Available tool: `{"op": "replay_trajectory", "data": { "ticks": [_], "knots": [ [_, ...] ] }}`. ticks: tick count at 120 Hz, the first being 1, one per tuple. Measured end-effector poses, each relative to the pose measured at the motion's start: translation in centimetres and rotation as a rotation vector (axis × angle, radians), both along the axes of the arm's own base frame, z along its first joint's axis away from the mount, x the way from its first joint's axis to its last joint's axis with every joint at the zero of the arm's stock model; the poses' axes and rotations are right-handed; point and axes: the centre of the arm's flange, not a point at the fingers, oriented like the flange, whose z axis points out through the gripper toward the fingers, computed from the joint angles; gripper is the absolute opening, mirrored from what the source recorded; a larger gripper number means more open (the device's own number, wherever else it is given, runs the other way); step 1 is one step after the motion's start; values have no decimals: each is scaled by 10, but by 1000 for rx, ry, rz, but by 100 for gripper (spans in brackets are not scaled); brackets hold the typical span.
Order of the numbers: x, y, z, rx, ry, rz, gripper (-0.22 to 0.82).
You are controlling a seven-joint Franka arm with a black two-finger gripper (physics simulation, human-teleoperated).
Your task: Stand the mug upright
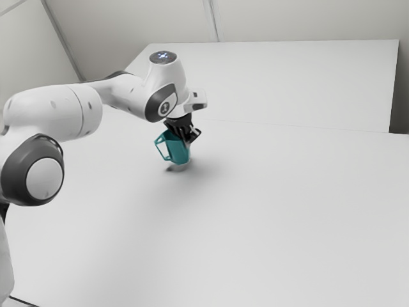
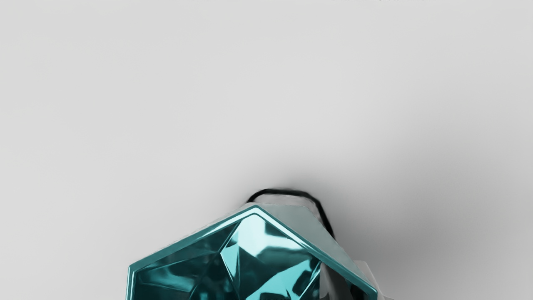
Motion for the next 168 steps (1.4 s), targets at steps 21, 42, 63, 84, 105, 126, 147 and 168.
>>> {"op": "replay_trajectory", "data": {
  "ticks": [21, 42, 63, 84, 105, 126, 147, 168],
  "knots": [
    [2, 3, -11, -49, 8, 45, -18],
    [3, 4, -18, -75, 15, 68, -18],
    [3, 4, -16, -85, 18, 74, 17],
    [2, 8, -4, -81, 10, 72, 42],
    [-5, 6, 34, -77, -21, 60, 52],
    [-22, 5, 85, -64, -40, 55, 57],
    [-49, 31, 144, -44, -24, 105, 59],
    [-82, 52, 200, -26, -7, 146, 60]
  ]
}}
